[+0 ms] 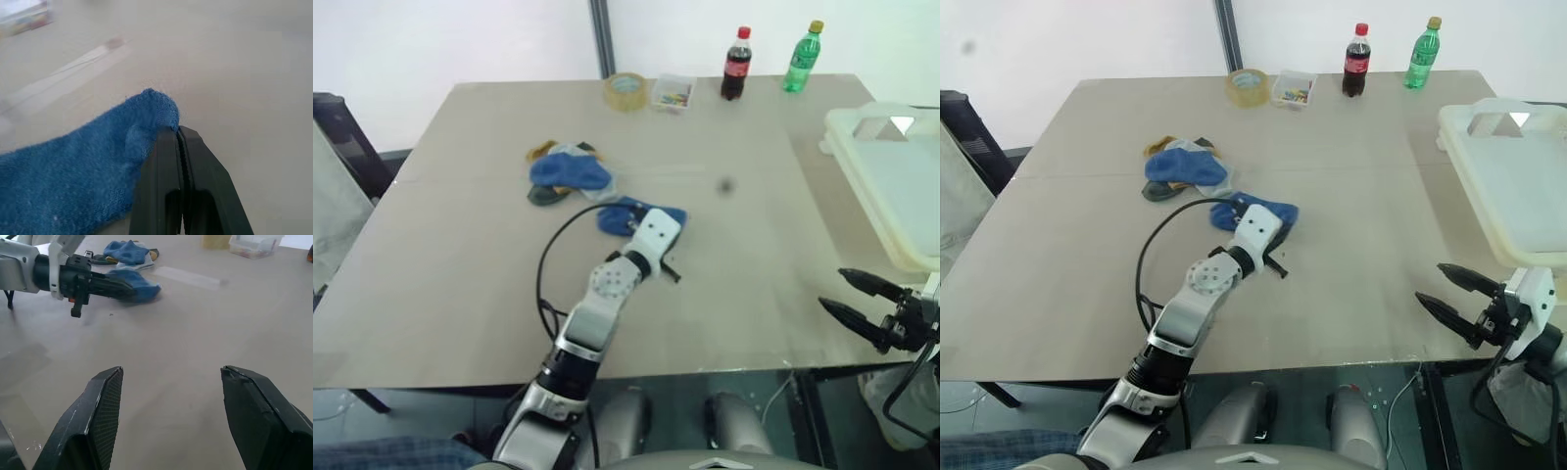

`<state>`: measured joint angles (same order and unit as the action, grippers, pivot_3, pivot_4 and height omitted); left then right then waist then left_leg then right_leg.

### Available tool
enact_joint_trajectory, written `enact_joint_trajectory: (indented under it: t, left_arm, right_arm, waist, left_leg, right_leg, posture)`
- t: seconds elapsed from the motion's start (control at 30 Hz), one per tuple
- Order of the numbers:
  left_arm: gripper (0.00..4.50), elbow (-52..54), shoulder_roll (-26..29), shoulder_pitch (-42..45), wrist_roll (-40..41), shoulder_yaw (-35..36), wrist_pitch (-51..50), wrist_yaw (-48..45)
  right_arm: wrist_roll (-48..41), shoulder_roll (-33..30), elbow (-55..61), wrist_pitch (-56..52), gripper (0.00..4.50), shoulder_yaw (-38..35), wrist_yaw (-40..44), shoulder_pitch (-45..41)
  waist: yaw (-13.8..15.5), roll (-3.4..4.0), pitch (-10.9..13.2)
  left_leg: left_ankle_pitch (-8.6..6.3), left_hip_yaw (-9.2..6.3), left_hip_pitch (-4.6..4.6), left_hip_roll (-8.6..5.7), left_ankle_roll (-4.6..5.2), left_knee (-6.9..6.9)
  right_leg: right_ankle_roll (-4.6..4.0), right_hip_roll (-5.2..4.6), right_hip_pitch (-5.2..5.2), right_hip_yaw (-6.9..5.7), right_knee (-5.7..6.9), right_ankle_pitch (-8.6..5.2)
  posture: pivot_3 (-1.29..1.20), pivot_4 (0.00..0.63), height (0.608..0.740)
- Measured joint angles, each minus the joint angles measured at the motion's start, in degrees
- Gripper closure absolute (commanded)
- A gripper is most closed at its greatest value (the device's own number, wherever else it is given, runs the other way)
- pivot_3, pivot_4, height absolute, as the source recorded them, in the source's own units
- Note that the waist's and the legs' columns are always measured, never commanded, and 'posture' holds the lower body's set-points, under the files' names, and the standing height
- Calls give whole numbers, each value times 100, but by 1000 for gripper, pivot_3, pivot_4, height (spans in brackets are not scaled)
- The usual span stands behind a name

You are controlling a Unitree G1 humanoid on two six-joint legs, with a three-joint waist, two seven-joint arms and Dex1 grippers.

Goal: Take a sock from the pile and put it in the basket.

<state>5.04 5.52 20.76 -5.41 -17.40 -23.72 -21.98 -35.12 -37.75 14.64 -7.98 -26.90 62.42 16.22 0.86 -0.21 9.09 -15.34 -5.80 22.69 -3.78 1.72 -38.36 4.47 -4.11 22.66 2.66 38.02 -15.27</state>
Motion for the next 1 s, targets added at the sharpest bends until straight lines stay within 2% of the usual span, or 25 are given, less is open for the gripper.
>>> enact_joint_trajectory:
  t: [0.2,0.33,0.47,0.57,0.73,0.87,1.0]
  left_arm:
    - [4467,-79,-527,-60,595,-326,-213,-513]
    - [4467,-720,-829,456,838,-612,71,-1076]
    - [4467,-1521,-1139,754,746,-904,427,-1146]
    - [4467,-1611,-1573,844,1244,-531,332,-1134]
    - [4467,-573,-1637,846,2669,137,-741,-980]
    - [4467,-348,-1641,860,3123,152,-1158,-652]
    - [4467,-527,-1634,871,3540,694,-1468,-140]
  right_arm:
    - [43,2,64,6,1235,-18,-113,85]
    - [27,-44,196,-11,1235,-145,-120,329]
    - [-15,-147,206,-14,1235,-457,-110,480]
    - [-13,-145,207,-3,1235,-544,-108,577]
    - [25,-132,93,72,1235,-545,-147,479]
    - [81,-135,-75,92,1235,-455,-154,134]
    - [154,-136,-267,134,1235,-246,-90,7]
  waist:
    - [25,4,-2]
    - [16,6,-3]
    - [-5,5,-3]
    - [0,3,-1]
    - [-16,14,-8]
    - [2,15,-9]
    - [-1,19,-10]
  left_leg:
    - [-2,-2,0,-1,4,-5]
    - [-2,0,0,-3,4,-6]
    - [-3,4,-2,-1,7,-5]
    - [-4,1,0,1,9,-6]
    - [-3,7,-5,3,8,-6]
    - [-1,5,-8,0,5,-9]
    - [8,4,-7,1,-11,-9]
  right_leg:
    - [0,0,-6,-5,0,0]
    - [1,2,-8,-5,-4,0]
    - [1,6,-7,0,-4,-1]
    - [2,4,-6,-3,-2,-1]
    - [2,6,-7,3,0,-1]
    - [2,6,-14,1,-1,-1]
    - [2,7,-11,1,-1,-1]
  posture:
    - [0,150,740]
    - [0,150,740]
    - [0,150,740]
    - [0,150,740]
    - [0,150,740]
    - [0,150,740]
    - [0,150,740]
